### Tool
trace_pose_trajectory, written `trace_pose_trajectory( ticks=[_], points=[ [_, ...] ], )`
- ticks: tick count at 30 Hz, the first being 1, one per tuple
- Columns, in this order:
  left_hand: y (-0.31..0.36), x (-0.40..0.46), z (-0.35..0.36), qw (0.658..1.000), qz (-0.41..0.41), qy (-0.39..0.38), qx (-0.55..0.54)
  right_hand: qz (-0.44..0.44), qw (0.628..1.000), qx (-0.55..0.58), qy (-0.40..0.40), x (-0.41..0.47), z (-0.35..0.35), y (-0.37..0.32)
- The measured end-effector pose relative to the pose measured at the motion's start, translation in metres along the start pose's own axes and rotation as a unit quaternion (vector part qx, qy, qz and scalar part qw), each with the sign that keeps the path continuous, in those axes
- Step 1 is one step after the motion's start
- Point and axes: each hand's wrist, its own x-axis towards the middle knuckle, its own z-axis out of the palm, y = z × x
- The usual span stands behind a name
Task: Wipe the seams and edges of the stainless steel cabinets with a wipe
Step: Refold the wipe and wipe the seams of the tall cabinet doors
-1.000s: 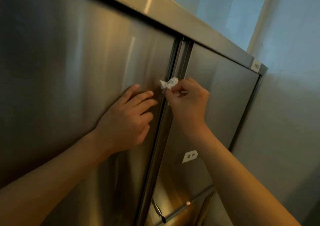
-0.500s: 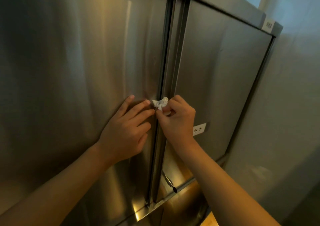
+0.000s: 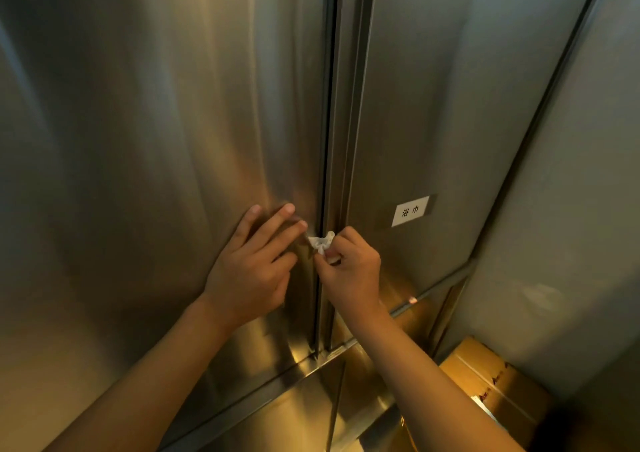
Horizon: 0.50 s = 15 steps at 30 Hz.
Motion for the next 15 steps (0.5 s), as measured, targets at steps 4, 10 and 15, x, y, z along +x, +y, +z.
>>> trace_pose_trajectory(
  ticks=[4, 10, 15],
  points=[
    [0.000, 0.001, 0.002, 1.000, 0.004, 0.009, 0.006, 0.007, 1.000, 0.000, -0.022, -0.003, -0.004, 0.002],
    [-0.001, -0.003, 0.009, 1.000, 0.007, 0.022, 0.015, -0.047, 0.998, 0.027, -0.012, 0.032, -0.053, -0.025],
    [-0.002, -0.003, 0.012, 1.000, 0.004, 0.014, 0.025, -0.203, 0.972, -0.008, 0.117, 0.122, -0.098, -0.073]
  ],
)
